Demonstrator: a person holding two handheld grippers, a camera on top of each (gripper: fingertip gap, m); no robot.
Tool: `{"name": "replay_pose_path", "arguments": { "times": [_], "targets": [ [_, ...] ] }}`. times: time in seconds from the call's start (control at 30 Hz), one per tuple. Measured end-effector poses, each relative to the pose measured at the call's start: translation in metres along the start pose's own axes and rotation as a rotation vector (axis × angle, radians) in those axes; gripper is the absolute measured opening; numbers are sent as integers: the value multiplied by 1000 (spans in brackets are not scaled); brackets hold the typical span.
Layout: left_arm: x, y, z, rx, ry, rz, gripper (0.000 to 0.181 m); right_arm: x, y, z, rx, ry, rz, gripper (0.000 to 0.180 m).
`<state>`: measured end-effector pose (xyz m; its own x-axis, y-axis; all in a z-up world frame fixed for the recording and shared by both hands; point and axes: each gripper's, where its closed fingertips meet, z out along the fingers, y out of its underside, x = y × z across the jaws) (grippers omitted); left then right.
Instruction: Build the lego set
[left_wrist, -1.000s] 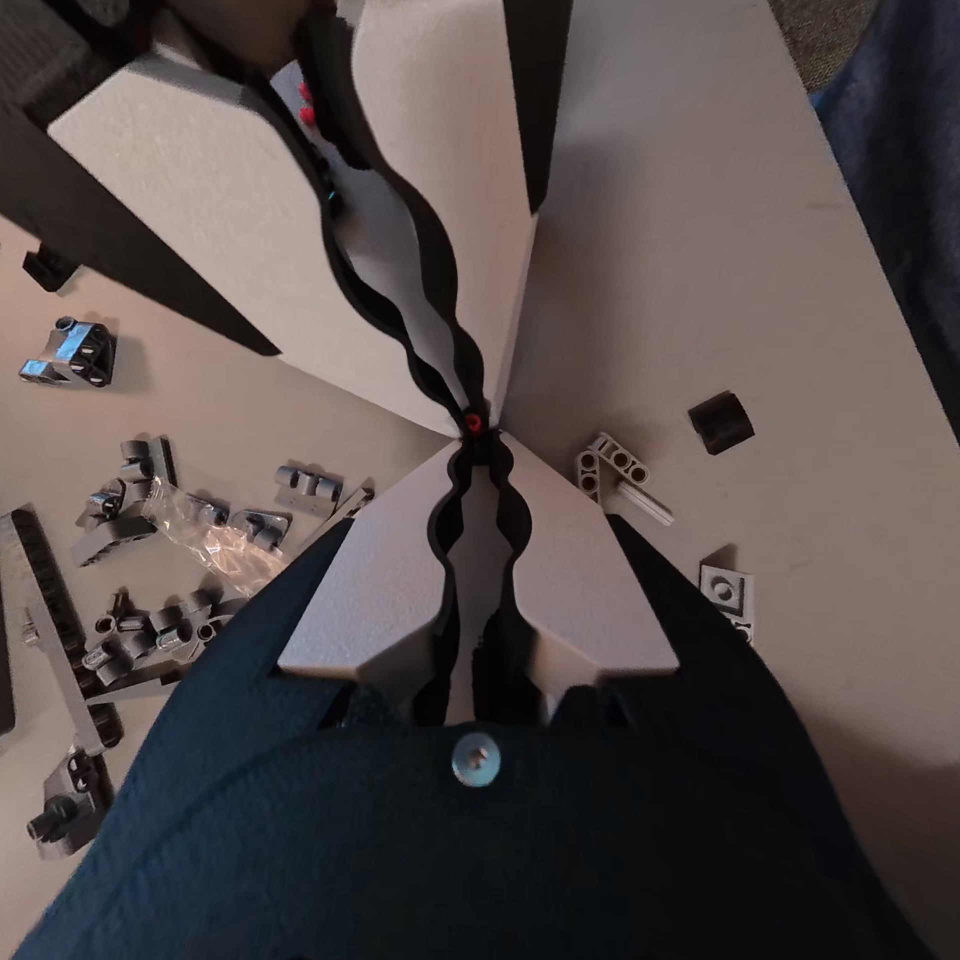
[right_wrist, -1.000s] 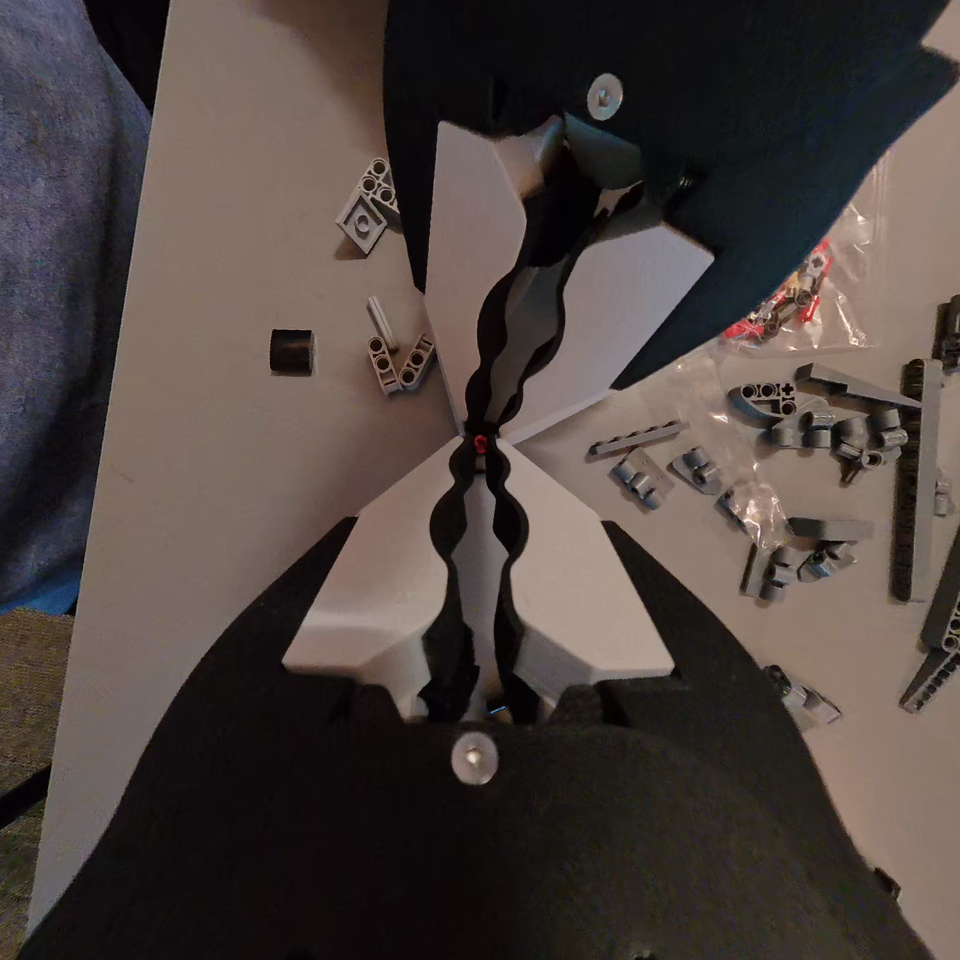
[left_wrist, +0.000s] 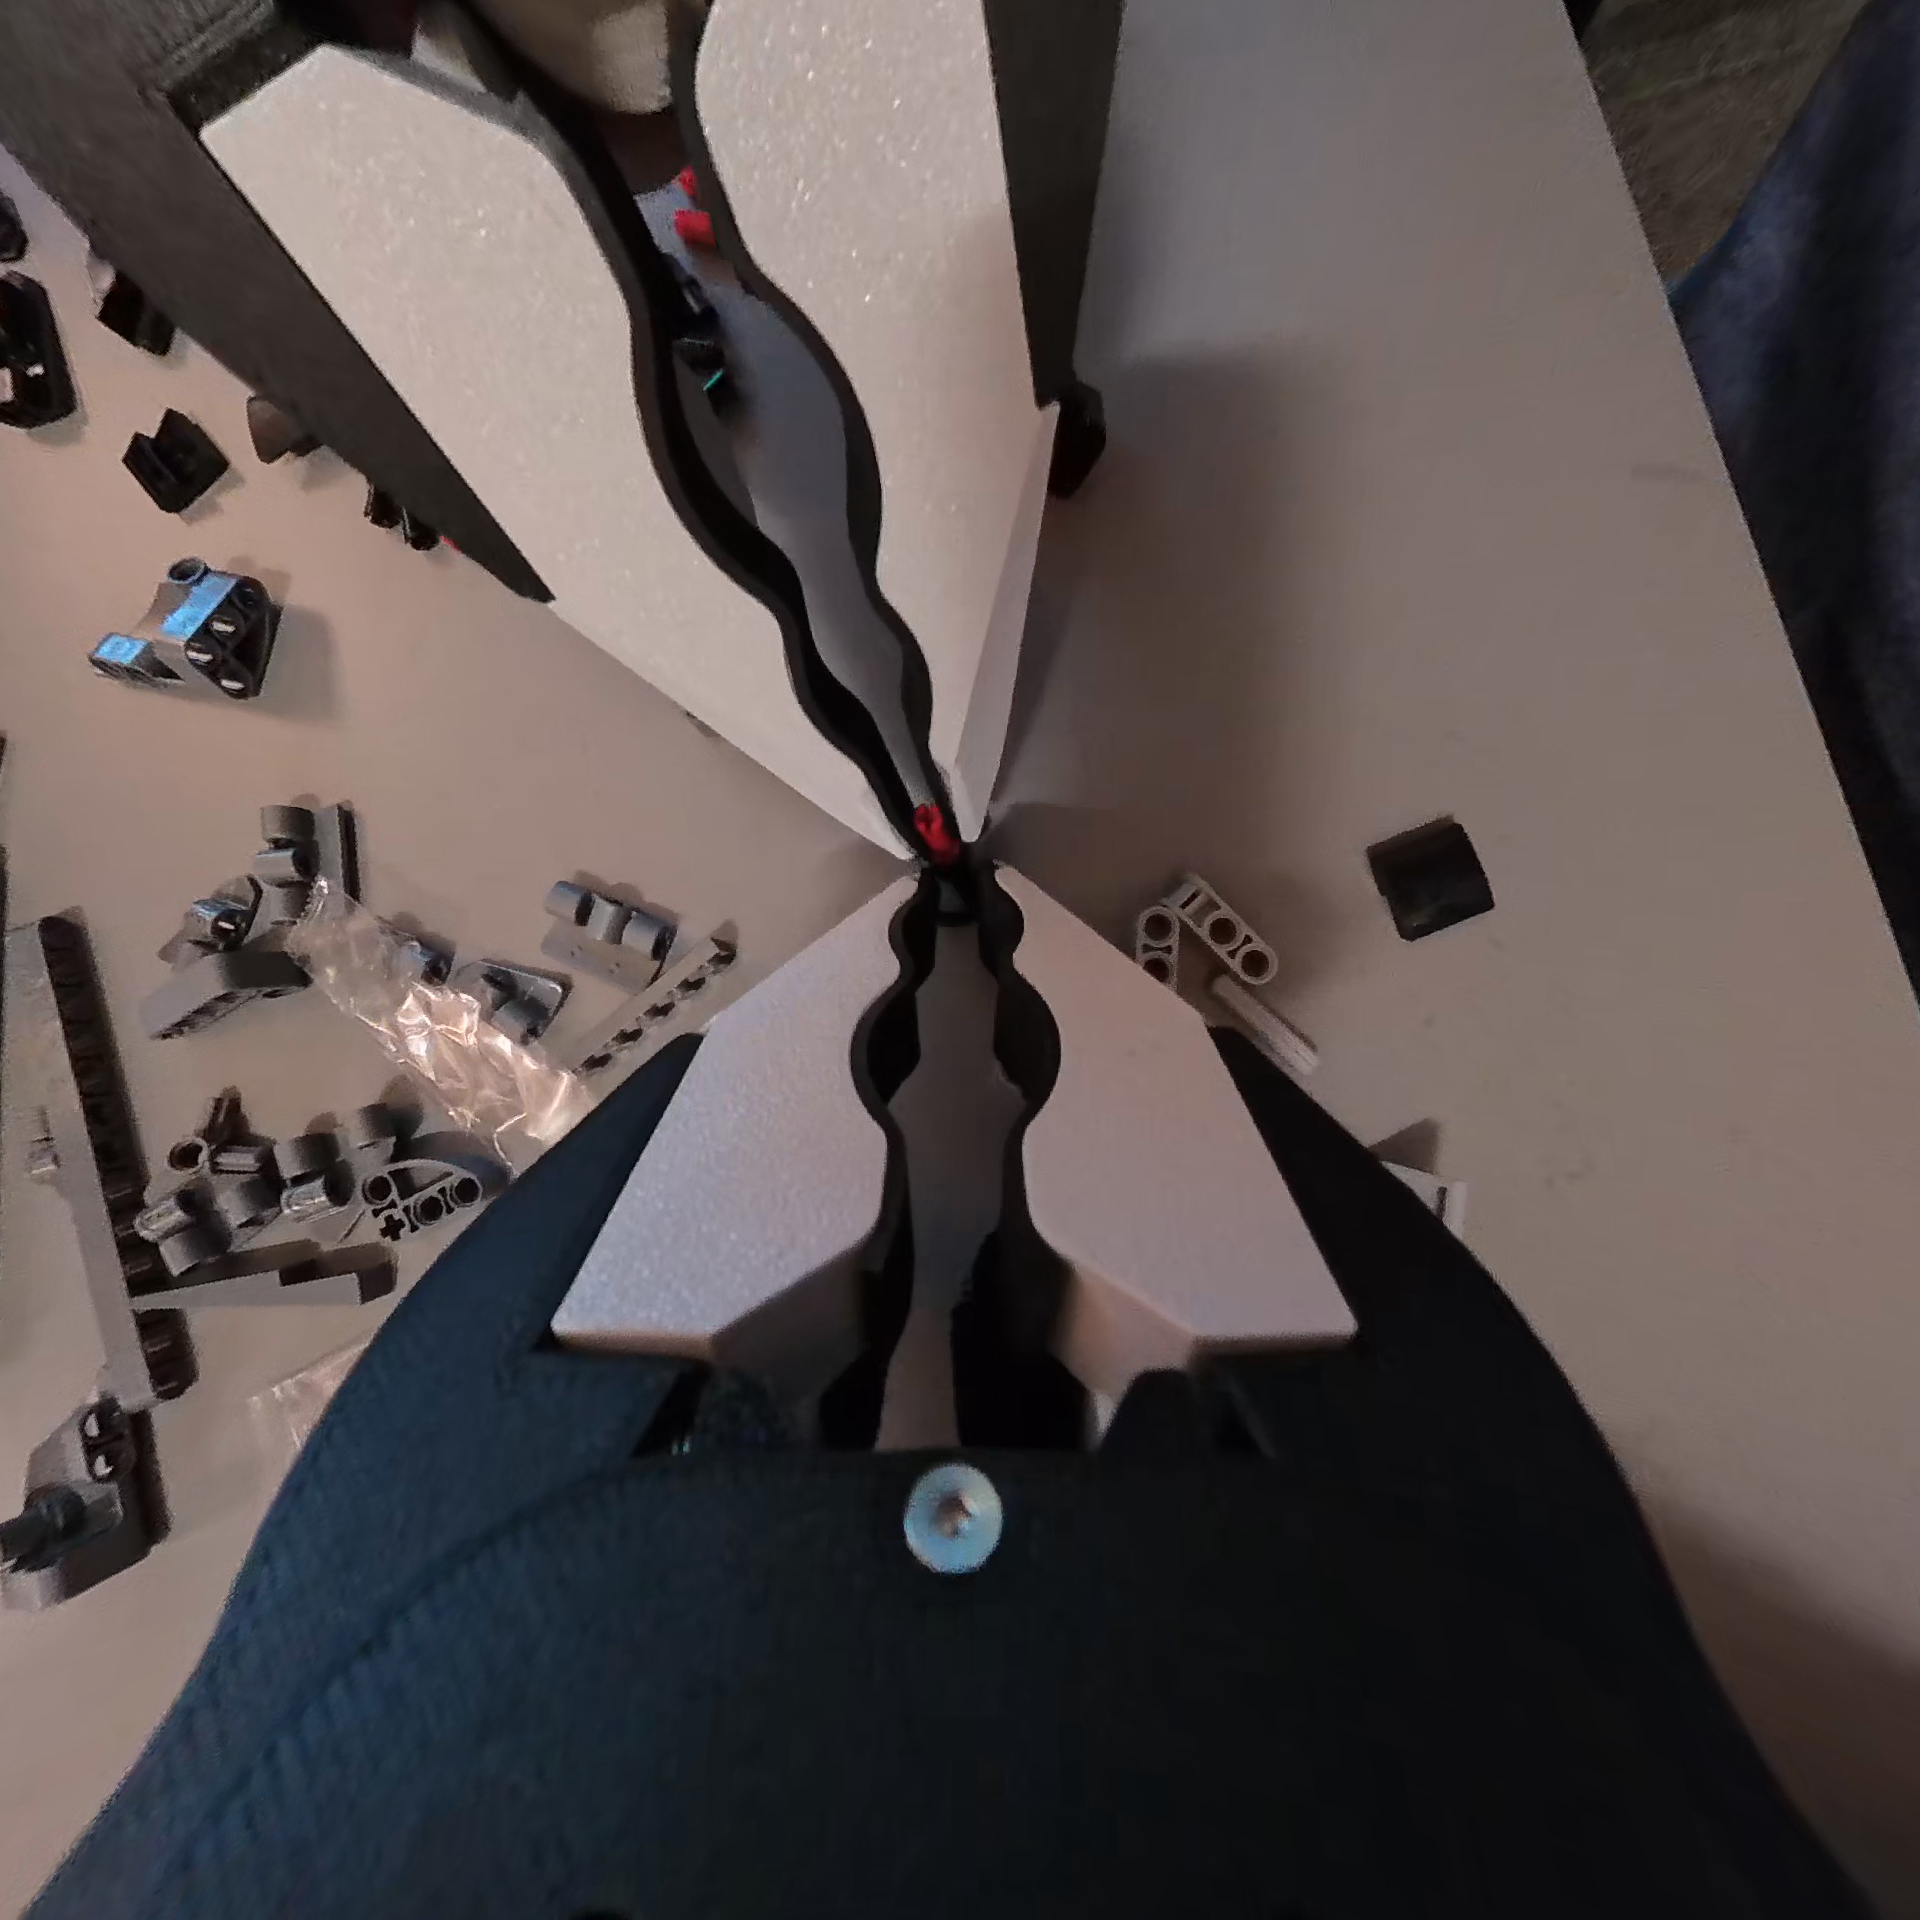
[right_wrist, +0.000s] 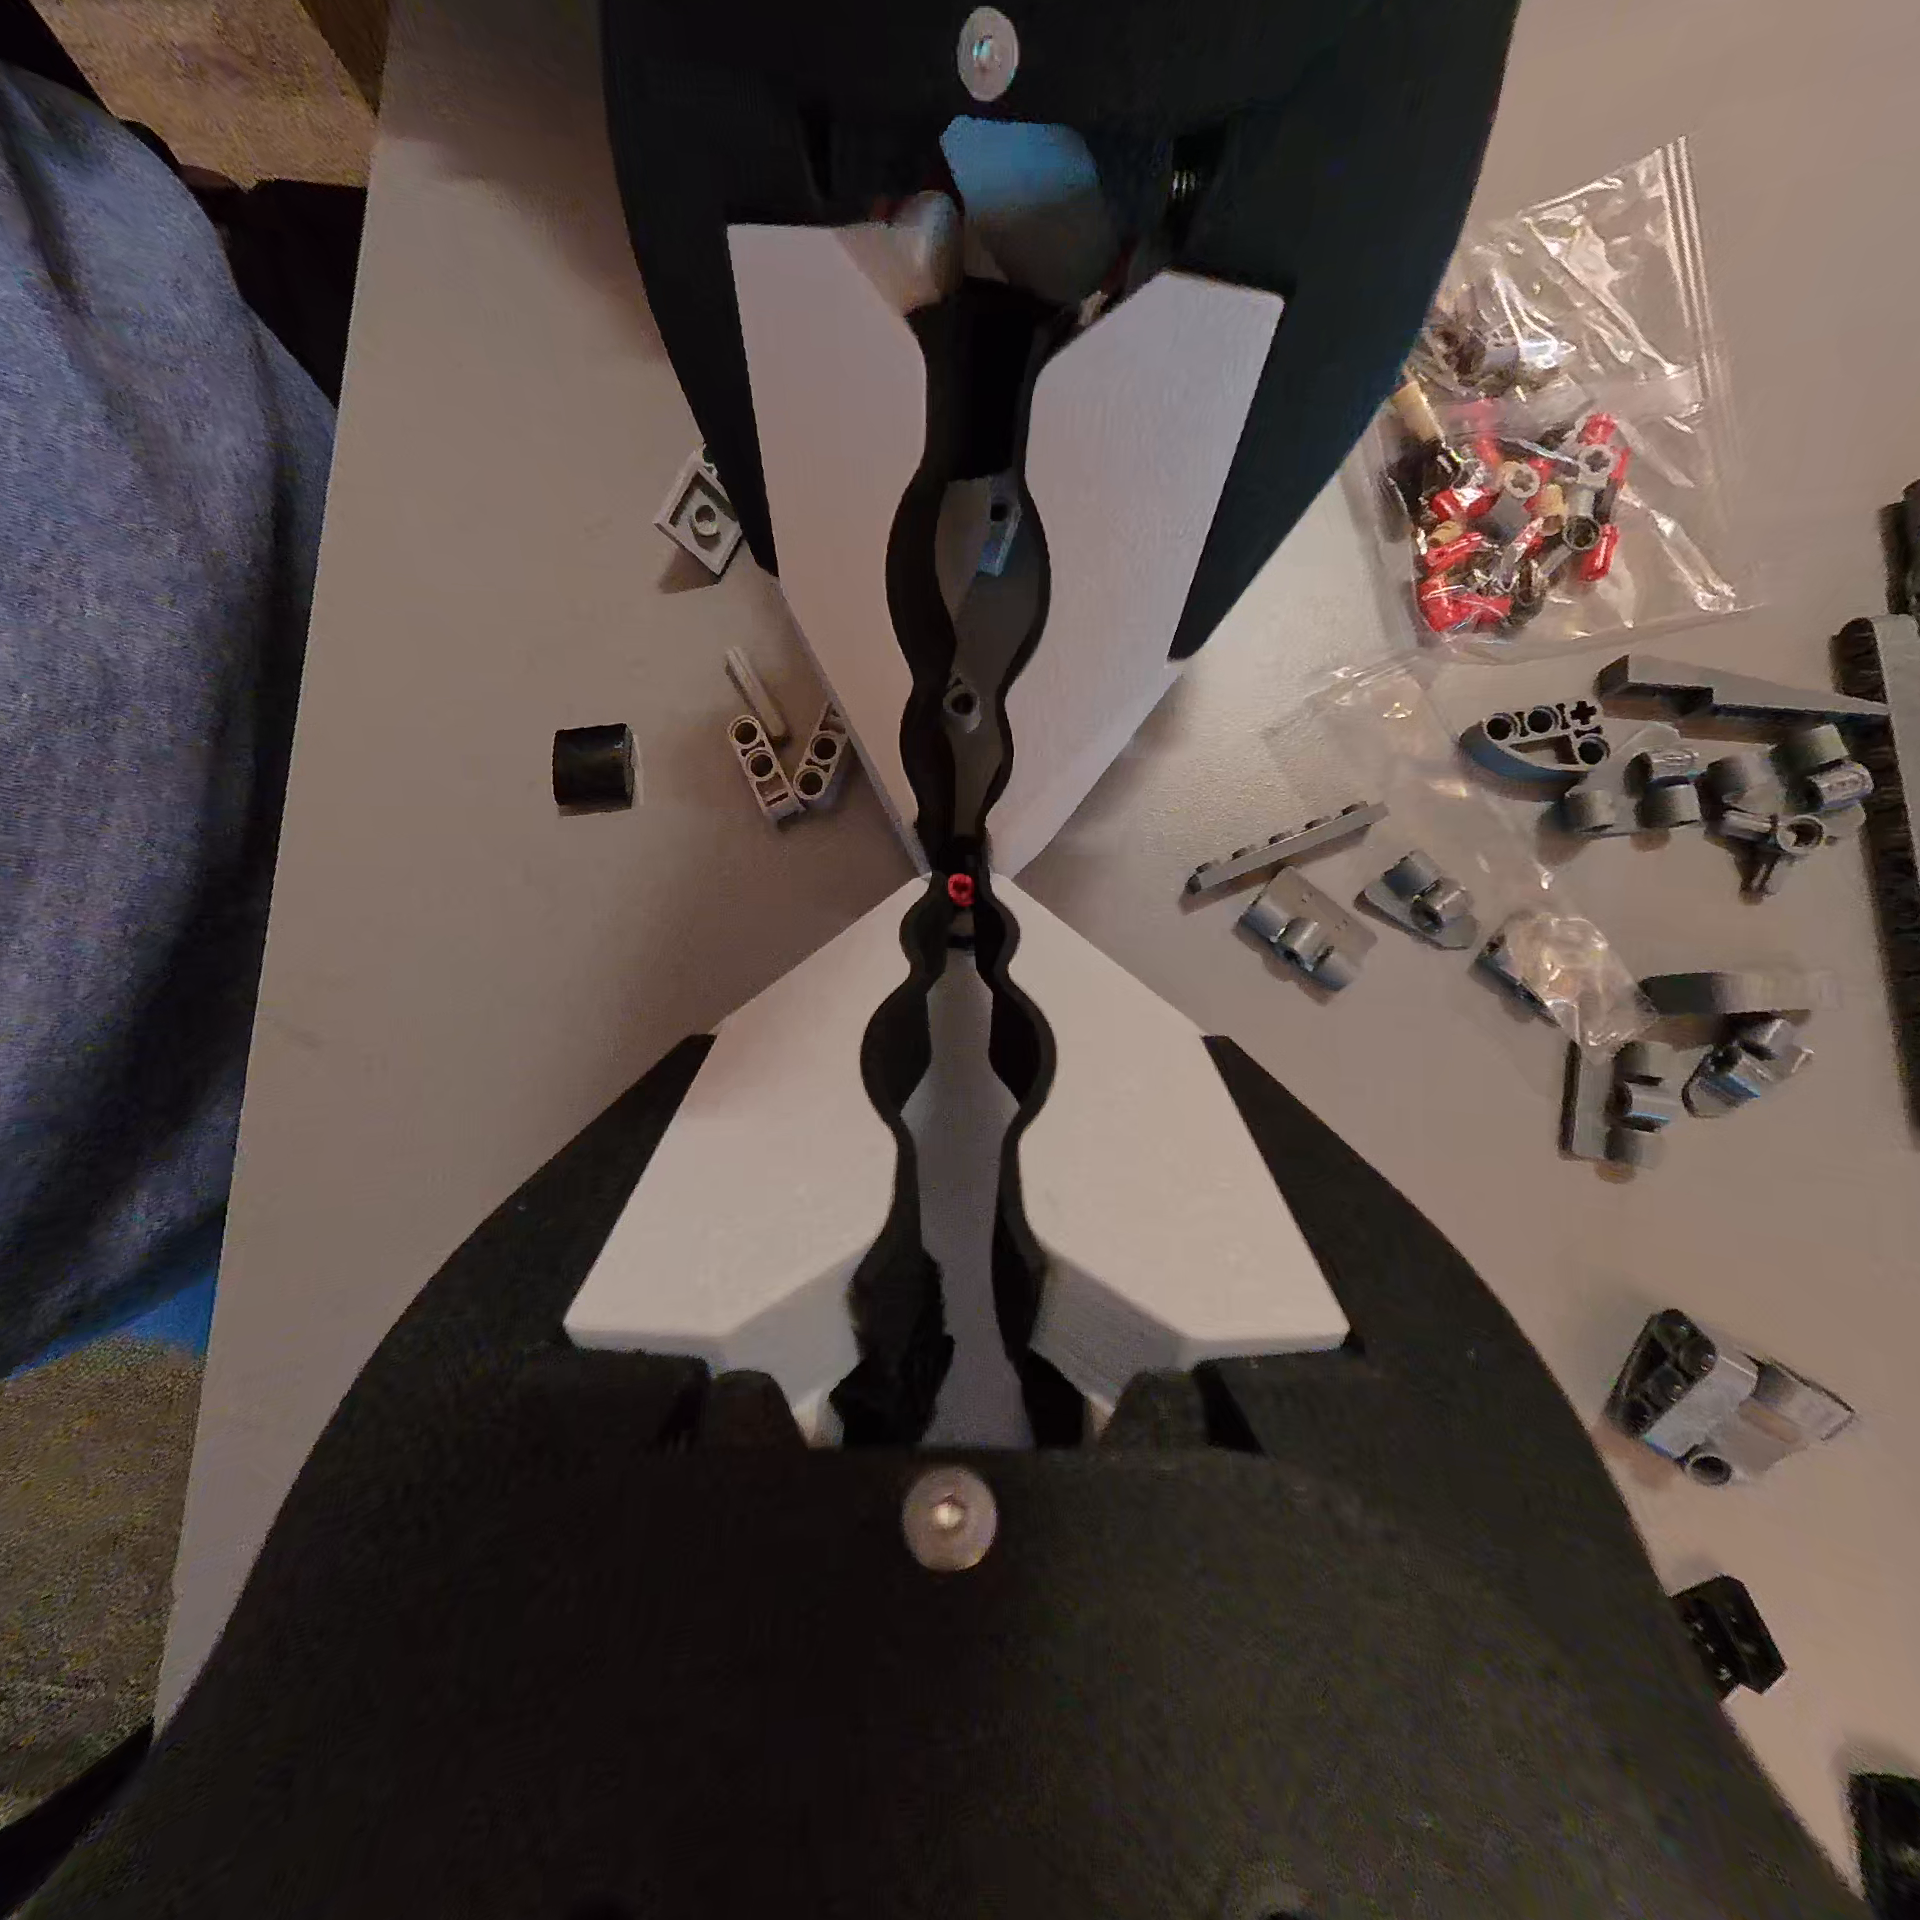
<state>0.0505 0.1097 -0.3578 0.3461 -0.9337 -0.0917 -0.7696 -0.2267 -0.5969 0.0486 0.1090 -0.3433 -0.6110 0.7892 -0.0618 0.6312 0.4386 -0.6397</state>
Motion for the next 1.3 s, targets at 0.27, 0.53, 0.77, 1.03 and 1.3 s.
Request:
{"name": "replay_pose_path", "arguments": {
  "times": [0.27, 0.53, 0.77, 1.03, 1.3],
  "targets": [
    [1, -6, -9, -43, 46, 0, 5, -2, -6, -8, 75, -6, 31, 2],
    [3, -14, -16, -26, 68, 7, 4, -5, -11, -17, 112, -25, 6, 1],
    [-3, -31, -38, 18, 39, 4, 6, -3, -28, -39, 300, -46, 67, 1],
    [-27, -58, -86, 211, -246, -17, 32, 3, -54, -84, 579, -44, 190, 1],
    [-32, -81, -119, 290, -583, 147, 32, 3, -85, -127, 852, -104, 326, 1]
  ]
}}
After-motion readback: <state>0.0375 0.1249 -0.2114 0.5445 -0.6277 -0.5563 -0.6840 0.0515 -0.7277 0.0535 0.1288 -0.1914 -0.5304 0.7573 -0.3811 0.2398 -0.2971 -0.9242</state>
